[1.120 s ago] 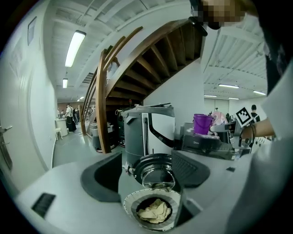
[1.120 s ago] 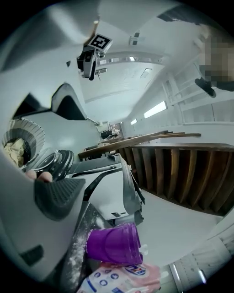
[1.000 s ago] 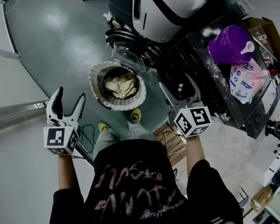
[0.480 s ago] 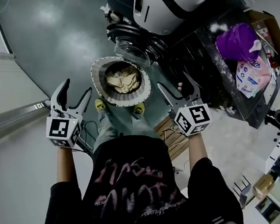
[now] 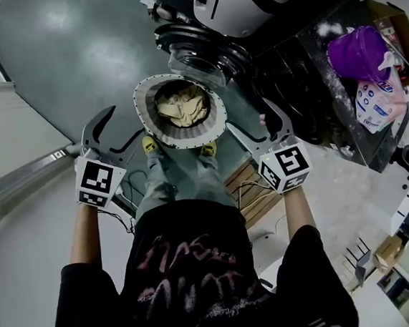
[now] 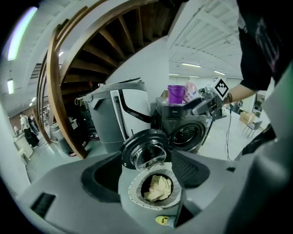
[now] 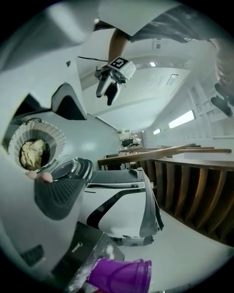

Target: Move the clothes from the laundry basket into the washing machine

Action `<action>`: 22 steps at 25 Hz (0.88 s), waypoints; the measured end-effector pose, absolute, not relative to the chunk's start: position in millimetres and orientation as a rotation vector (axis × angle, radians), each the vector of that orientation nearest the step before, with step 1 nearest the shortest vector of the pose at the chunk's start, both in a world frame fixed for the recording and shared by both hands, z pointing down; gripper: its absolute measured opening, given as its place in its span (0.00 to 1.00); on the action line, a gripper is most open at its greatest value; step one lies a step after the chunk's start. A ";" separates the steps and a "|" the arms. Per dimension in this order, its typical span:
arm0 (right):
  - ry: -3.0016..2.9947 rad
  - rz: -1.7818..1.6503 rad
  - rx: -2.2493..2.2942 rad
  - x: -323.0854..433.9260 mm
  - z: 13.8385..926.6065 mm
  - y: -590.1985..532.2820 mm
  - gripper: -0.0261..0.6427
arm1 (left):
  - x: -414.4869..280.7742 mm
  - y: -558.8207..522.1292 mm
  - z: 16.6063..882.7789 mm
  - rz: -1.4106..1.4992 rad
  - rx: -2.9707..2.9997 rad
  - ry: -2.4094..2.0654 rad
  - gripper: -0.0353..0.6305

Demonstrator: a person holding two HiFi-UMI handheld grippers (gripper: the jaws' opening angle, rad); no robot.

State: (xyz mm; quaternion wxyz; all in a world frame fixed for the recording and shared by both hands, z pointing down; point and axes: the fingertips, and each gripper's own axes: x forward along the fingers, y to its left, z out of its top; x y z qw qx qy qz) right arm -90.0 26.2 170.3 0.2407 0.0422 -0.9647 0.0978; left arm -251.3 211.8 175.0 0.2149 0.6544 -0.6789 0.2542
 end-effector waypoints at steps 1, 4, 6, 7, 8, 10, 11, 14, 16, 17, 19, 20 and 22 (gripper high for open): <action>-2.625 0.258 0.093 -92.2 177.7 27.5 0.64 | -249.1 208.1 182.0 0.722 1.833 -1.851 0.56; -2.582 0.219 0.045 -96.0 200.9 29.6 0.64 | -243.0 199.0 203.5 0.761 1.874 -1.768 0.56; -2.553 0.147 0.003 -99.1 214.5 30.7 0.64 | -241.6 196.3 220.8 0.813 1.890 -1.712 0.56; -2.537 0.115 -0.021 -100.5 222.3 31.8 0.64 | -241.5 196.8 230.5 0.848 1.892 -1.684 0.56; -2.519 0.095 -0.044 -101.4 231.4 33.4 0.64 | -241.6 197.7 240.0 0.884 1.894 -1.658 0.56; -2.478 0.061 -0.085 -102.0 253.4 36.7 0.64 | -241.7 197.1 257.8 0.948 1.904 -1.608 0.56; -2.454 0.036 -0.107 -100.8 266.3 38.4 0.64 | -241.3 195.5 266.8 0.972 1.910 -1.584 0.56; -2.381 0.004 -0.151 -96.6 305.9 40.6 0.64 | -239.5 189.3 296.9 1.014 1.915 -1.523 0.56; -2.345 0.028 -0.170 -95.3 328.1 43.5 0.65 | -237.6 186.1 316.5 1.036 1.914 -1.490 0.57; -2.331 0.031 -0.182 -94.8 337.4 45.5 0.65 | -236.3 184.6 325.5 1.047 1.916 -1.473 0.57; -2.304 0.015 -0.208 -93.9 354.6 48.3 0.65 | -233.9 181.6 344.0 1.069 1.924 -1.438 0.57; -2.291 0.003 -0.219 -93.5 363.5 48.7 0.65 | -232.8 180.7 353.8 1.084 1.929 -1.417 0.57; -2.258 -0.021 -0.242 -91.9 382.4 49.0 0.65 | -230.9 181.7 374.5 1.129 1.940 -1.369 0.57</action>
